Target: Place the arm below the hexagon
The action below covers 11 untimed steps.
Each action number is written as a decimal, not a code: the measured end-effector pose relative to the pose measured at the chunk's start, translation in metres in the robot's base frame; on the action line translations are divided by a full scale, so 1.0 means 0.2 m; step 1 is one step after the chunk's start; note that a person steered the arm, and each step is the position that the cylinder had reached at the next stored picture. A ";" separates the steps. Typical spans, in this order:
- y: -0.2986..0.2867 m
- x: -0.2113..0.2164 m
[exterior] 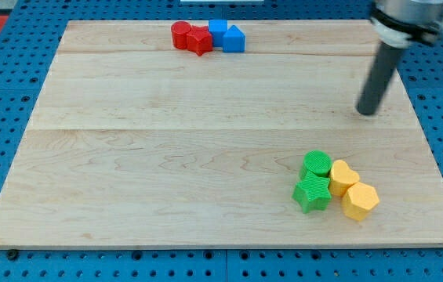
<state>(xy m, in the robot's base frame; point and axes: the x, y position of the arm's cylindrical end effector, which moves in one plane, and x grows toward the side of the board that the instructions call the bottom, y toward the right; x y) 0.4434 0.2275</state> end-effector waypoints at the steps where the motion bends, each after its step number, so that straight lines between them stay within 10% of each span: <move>1: 0.01 0.48; 3: 0.18 0.87; 6: -0.49 0.86; 11: -0.26 0.84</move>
